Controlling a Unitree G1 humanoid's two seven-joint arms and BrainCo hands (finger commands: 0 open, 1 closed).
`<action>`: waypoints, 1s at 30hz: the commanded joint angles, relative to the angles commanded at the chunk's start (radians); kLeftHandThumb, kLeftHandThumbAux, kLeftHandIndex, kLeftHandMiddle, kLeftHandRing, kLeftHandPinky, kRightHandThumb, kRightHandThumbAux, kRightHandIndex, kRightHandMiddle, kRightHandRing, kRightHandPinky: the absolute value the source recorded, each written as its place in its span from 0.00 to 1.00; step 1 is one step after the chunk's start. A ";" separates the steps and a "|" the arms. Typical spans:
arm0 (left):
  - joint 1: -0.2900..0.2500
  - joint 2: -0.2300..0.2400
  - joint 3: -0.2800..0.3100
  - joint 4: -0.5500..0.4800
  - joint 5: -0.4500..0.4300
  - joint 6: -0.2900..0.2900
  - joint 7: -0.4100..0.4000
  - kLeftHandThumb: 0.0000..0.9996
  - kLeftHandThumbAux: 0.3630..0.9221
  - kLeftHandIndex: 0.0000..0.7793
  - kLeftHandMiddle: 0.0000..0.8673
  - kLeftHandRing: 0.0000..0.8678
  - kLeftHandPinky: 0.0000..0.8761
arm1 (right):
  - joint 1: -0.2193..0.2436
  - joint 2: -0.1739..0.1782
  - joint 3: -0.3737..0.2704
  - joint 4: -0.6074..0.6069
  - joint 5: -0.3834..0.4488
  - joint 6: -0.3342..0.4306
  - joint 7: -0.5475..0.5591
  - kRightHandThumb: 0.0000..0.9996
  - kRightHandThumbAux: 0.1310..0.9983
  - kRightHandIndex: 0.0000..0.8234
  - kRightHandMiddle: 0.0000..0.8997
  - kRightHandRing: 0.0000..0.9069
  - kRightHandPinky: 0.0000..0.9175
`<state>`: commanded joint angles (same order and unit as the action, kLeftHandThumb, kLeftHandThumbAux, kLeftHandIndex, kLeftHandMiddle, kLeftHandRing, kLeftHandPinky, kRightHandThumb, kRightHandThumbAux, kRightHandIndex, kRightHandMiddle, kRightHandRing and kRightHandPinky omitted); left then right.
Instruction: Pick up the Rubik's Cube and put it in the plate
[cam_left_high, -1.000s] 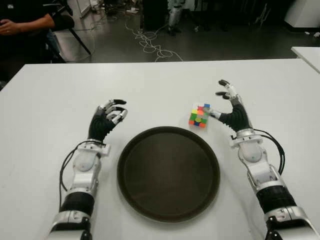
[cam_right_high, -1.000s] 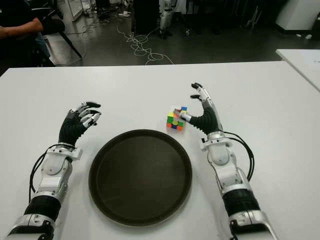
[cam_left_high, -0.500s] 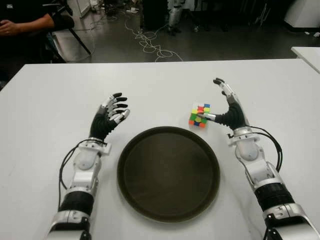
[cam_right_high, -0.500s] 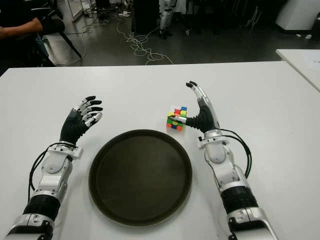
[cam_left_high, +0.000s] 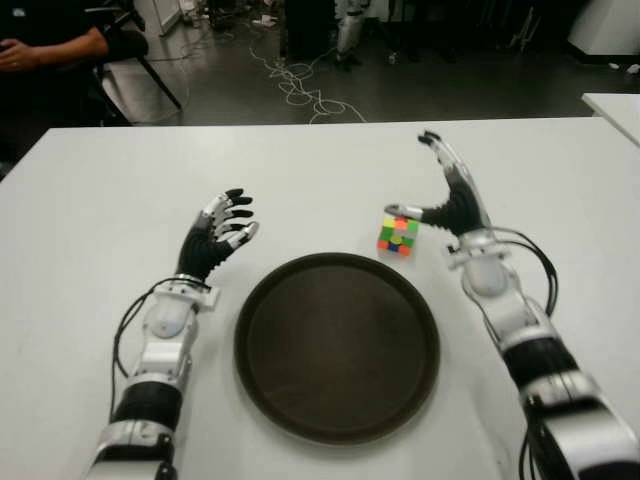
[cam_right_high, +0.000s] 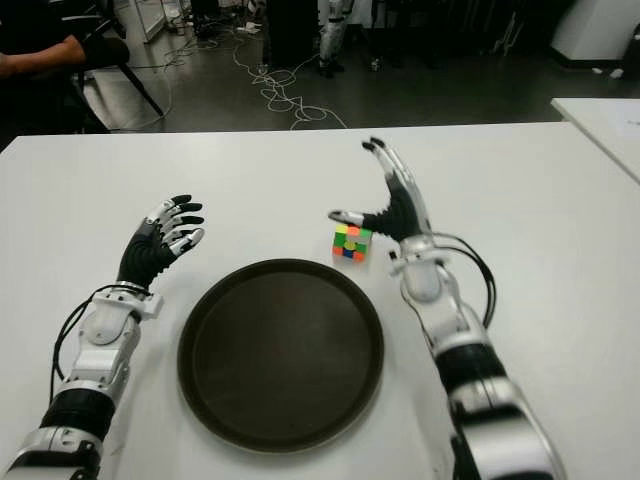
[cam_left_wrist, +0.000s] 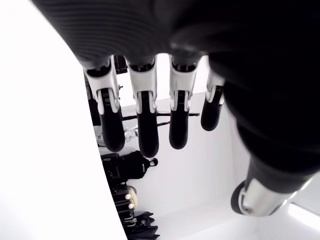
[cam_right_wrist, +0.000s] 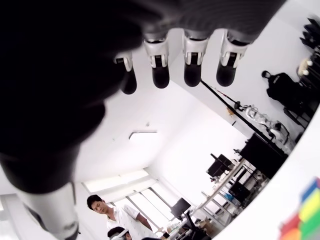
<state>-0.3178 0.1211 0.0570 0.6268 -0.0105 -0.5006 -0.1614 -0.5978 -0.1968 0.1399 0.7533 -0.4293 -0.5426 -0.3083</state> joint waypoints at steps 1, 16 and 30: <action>0.001 -0.001 -0.001 -0.004 -0.001 0.001 0.001 0.08 0.56 0.24 0.28 0.30 0.33 | -0.009 -0.004 0.005 0.020 -0.009 -0.018 -0.013 0.00 0.75 0.02 0.06 0.07 0.10; 0.009 -0.007 -0.001 -0.034 -0.021 0.023 -0.013 0.10 0.55 0.27 0.30 0.31 0.33 | -0.078 -0.014 0.071 0.230 -0.104 -0.181 -0.226 0.00 0.79 0.08 0.11 0.13 0.17; 0.013 -0.003 -0.005 -0.046 0.005 0.032 0.012 0.10 0.52 0.27 0.31 0.32 0.33 | -0.121 -0.010 0.103 0.358 -0.108 -0.175 -0.238 0.00 0.81 0.11 0.15 0.19 0.27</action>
<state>-0.3052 0.1181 0.0522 0.5808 -0.0060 -0.4688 -0.1494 -0.7187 -0.2068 0.2428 1.1114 -0.5369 -0.7172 -0.5464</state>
